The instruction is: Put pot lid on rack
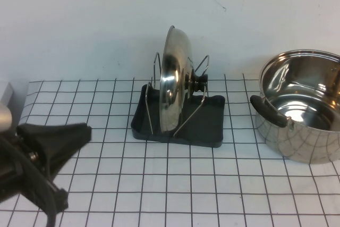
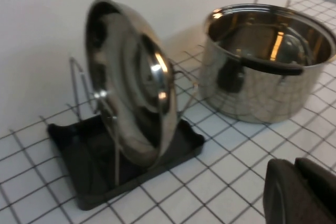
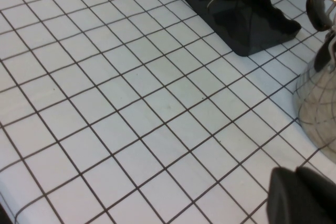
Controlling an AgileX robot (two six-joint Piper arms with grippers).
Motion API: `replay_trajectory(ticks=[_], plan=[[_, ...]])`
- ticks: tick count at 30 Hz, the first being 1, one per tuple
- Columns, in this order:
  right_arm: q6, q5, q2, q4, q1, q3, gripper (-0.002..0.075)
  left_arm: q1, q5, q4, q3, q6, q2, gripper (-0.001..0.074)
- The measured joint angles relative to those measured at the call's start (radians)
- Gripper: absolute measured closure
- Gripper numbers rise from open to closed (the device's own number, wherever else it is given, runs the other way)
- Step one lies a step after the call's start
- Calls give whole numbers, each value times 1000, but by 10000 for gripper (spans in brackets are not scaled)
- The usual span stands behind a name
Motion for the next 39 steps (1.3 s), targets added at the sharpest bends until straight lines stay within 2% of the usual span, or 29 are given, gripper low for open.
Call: replay_trajectory(ticks=[9,19,29,32,39], plan=[[0,-2,-2,0,0,0,722,0,-209,1,0,-5,0,736],[0,-2,-2,0,0,0,722,0,-228,1,0,-5,-54,736],[0,-2,-2,0,0,0,723,0,-236,1,0,-9,-281,736],[0,-2,-2,0,0,0,724,0,-184,-2,0,-19,-350,736],[0,-2,-2,0,0,0,724,0,119,-142,81,-26,-530,736]])
